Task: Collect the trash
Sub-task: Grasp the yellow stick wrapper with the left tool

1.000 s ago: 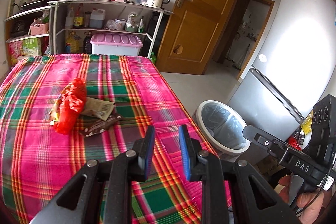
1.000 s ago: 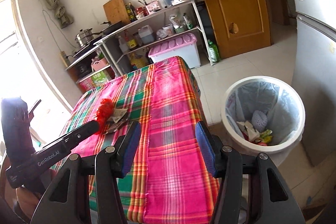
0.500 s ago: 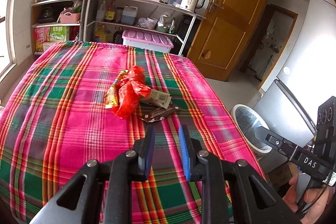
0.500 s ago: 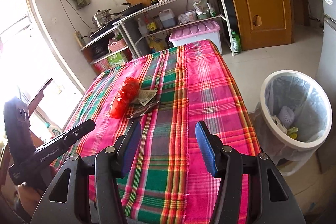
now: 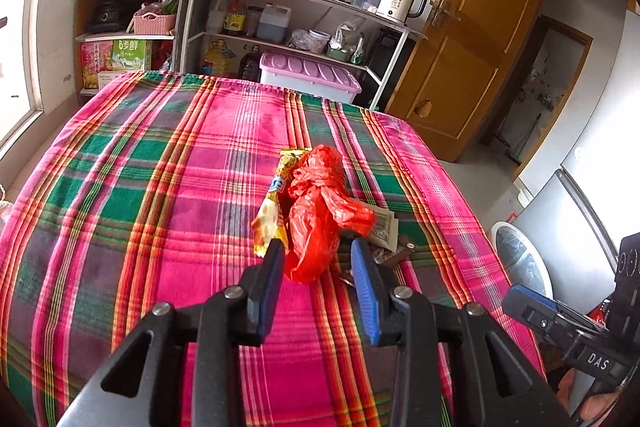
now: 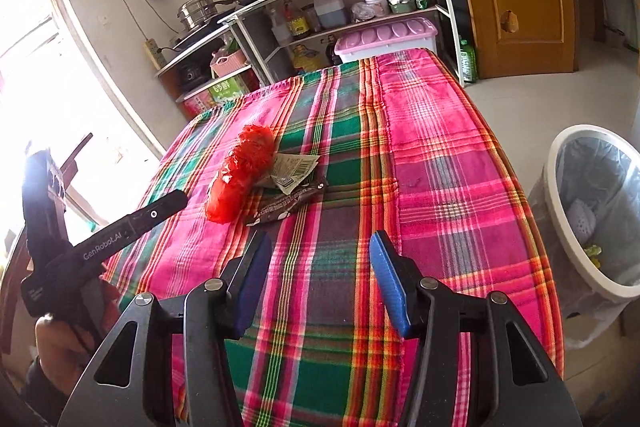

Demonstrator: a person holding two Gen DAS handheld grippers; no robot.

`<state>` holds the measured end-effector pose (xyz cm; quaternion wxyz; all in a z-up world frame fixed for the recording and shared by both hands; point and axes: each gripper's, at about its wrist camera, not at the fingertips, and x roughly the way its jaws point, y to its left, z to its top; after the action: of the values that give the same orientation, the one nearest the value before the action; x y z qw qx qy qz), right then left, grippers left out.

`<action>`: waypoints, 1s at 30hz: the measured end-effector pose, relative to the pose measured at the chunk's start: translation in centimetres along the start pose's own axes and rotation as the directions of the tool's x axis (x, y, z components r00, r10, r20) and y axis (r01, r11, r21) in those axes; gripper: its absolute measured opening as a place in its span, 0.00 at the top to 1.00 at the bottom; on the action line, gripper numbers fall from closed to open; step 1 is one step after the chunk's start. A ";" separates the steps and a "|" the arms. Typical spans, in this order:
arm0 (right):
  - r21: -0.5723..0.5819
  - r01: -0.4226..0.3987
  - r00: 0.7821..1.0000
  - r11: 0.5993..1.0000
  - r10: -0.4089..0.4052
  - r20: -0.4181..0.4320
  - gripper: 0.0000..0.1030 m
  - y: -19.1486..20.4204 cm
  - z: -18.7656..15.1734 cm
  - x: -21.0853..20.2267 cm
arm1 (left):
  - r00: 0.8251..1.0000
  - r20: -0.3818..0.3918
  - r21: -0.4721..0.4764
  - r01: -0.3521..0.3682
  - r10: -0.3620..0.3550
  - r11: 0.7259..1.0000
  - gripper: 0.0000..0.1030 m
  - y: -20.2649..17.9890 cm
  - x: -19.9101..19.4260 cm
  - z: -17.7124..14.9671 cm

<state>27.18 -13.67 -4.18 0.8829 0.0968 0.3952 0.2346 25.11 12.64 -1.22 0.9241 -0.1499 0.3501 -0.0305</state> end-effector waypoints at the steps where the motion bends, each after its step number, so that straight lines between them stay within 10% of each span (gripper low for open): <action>1: 0.000 0.001 1.000 1.000 -0.001 -0.003 0.49 -0.1 0.0 0.2 | 1.000 -0.001 0.002 -0.007 0.007 1.000 0.62 0.1 0.6 0.4; 17: 0.003 0.021 0.999 1.000 -0.021 -0.038 0.49 -0.9 0.7 2.7 | 0.987 -0.135 -0.008 -0.094 0.092 0.996 0.64 2.3 8.7 2.6; 30: -0.077 -0.013 0.999 0.997 0.008 -0.053 0.49 2.7 3.1 6.4 | 0.998 -0.027 -0.038 -0.056 0.055 0.998 0.90 3.9 4.1 1.5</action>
<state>32.26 -8.14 -5.36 0.8740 0.0586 0.4083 0.2567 28.98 16.09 -3.92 0.9170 -0.1576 0.3666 0.0002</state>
